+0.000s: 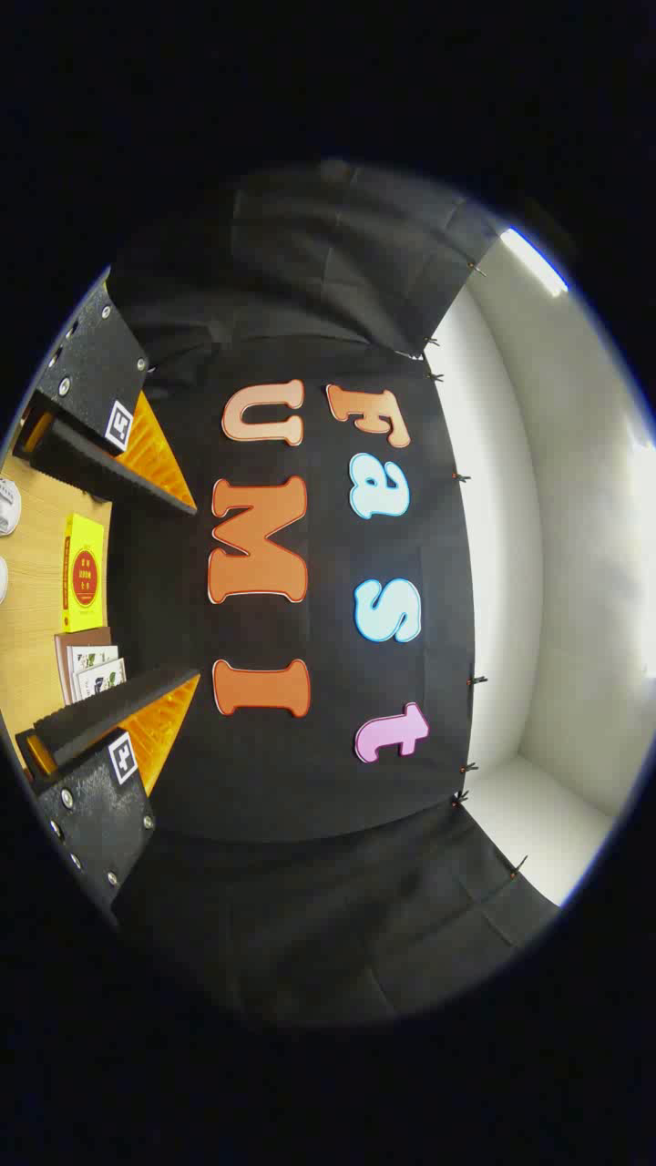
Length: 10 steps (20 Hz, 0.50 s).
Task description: Open the storage box then place both shoes into the box .Put the left shoe in first, then the right shoe, with the right side of both shoes facing outward in a uniform manner.
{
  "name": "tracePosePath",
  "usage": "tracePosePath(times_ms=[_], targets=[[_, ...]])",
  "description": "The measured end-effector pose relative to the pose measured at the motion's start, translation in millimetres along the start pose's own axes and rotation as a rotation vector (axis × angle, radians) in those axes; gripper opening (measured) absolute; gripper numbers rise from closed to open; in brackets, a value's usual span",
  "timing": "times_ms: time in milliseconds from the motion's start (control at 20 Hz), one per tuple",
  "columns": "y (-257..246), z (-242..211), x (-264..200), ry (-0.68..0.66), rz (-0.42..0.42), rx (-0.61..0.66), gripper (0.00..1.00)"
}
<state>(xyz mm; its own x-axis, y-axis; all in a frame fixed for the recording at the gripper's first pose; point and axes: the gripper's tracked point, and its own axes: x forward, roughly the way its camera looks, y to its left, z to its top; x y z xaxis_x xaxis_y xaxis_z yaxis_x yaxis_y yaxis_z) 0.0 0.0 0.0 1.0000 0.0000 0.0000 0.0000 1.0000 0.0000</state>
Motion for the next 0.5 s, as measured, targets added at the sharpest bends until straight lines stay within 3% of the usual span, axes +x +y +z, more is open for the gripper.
tracePosePath(times_ms=[500], targets=[[1,35,-20,-0.051,0.02,-0.003,0.96]])
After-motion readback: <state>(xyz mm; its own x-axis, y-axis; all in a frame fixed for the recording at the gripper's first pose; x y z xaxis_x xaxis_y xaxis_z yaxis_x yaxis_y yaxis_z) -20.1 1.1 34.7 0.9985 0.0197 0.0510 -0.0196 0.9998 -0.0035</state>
